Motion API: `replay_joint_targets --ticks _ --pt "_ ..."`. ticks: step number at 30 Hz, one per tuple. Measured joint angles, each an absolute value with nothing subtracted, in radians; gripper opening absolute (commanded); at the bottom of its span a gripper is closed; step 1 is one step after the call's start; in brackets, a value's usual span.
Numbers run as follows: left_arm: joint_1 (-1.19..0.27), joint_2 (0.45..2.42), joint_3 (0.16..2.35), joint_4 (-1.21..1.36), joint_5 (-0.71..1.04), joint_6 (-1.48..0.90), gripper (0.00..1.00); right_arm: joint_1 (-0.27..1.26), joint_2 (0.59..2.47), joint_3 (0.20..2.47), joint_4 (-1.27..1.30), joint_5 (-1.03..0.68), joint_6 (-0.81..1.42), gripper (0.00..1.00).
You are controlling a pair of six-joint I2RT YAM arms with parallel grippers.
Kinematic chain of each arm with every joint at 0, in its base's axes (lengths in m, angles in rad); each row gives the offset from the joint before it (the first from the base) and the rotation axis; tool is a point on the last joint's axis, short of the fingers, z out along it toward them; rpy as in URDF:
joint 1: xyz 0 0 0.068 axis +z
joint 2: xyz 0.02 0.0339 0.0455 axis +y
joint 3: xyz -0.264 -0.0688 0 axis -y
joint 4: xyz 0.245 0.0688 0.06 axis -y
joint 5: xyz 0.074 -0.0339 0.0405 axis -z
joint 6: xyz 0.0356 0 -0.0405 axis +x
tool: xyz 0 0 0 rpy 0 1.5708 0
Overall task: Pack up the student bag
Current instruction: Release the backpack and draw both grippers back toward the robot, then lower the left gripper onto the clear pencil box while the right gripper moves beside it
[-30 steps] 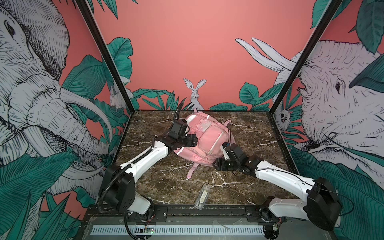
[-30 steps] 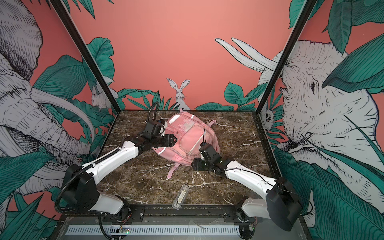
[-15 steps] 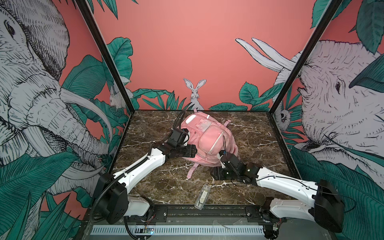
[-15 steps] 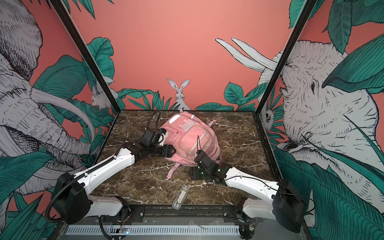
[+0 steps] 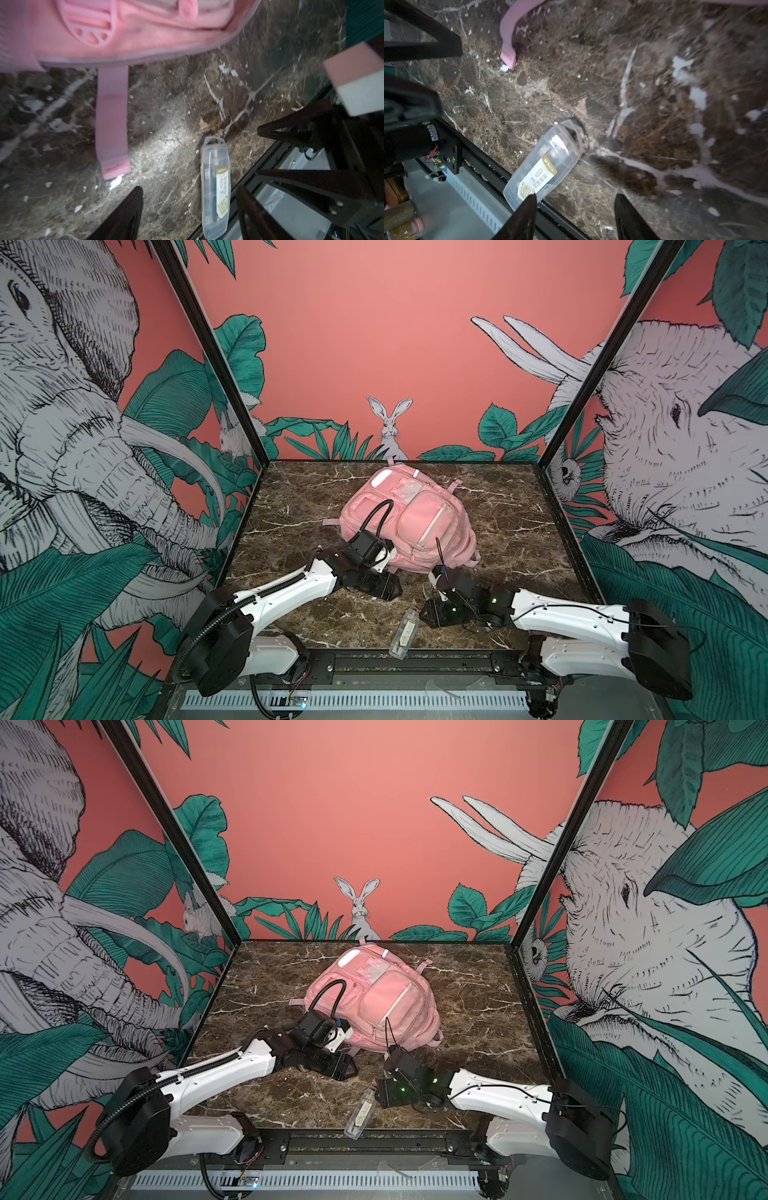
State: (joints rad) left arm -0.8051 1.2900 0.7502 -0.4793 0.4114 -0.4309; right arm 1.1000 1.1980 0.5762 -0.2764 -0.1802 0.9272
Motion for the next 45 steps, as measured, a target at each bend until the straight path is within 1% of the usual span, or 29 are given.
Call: replay_joint_targets --ticks 3,7,13,20,27,35,42,45 --pt "-0.837 1.286 0.719 -0.476 0.440 -0.435 0.69 1.132 1.217 0.575 -0.256 -0.186 0.948 0.55" --pt "-0.900 1.274 0.716 -0.484 0.428 -0.432 0.72 1.148 1.199 0.562 -0.262 -0.146 0.982 0.56" --pt "-1.020 1.280 0.731 -0.530 0.345 -0.426 0.75 1.138 1.037 0.504 -0.343 -0.026 1.031 0.57" --pt "-1.136 1.417 0.831 -0.548 0.225 -0.432 0.77 1.081 0.868 0.430 -0.418 0.060 1.063 0.58" --pt "-1.197 1.567 0.925 -0.554 0.162 -0.469 0.77 1.070 0.716 0.397 -0.514 0.118 1.075 0.57" --pt "-1.233 1.679 1.024 -0.609 0.093 -0.525 0.77 1.071 0.673 0.390 -0.572 0.150 1.069 0.54" --pt "-1.277 1.725 1.059 -0.680 0.036 -0.574 0.75 1.070 0.667 0.364 -0.573 0.150 1.060 0.53" --pt "-1.295 1.740 1.065 -0.698 0.017 -0.591 0.73 1.071 0.667 0.358 -0.572 0.150 1.055 0.53"
